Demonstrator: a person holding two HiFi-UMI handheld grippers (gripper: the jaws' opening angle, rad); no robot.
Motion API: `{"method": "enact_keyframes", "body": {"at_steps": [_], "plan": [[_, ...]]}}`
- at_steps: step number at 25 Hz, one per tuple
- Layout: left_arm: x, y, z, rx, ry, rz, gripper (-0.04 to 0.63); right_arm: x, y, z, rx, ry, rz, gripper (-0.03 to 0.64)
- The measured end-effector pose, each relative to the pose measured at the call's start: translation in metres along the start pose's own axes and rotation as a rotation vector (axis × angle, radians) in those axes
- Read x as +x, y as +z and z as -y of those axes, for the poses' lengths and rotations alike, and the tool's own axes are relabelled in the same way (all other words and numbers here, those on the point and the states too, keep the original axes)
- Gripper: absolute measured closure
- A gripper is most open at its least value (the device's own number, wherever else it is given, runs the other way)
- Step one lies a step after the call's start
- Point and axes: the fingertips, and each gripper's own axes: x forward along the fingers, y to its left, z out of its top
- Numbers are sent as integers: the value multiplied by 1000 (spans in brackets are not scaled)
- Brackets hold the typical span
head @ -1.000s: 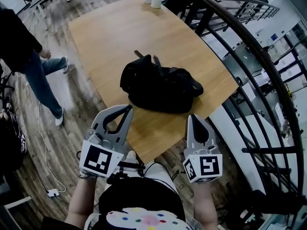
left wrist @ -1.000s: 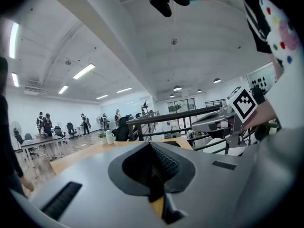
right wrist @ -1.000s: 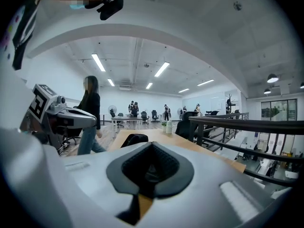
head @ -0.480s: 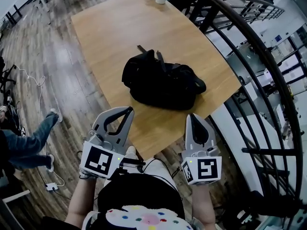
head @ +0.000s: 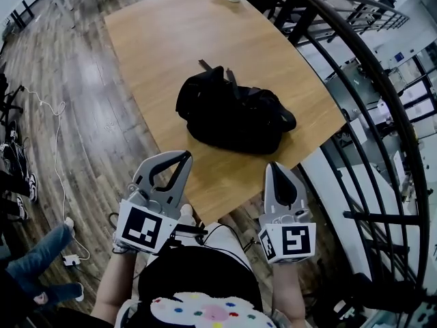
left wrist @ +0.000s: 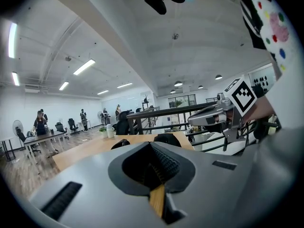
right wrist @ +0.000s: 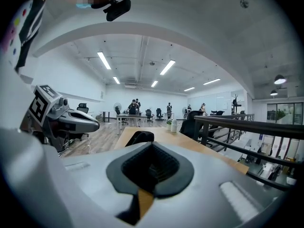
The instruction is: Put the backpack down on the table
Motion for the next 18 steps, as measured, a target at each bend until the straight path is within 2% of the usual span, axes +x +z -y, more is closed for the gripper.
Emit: {"method": "enact_keyframes", "body": {"at_steps": [18], "plan": [[-5,3,5,25,3,-5,589,-6,3,-8,-15,21,-14,609]]}}
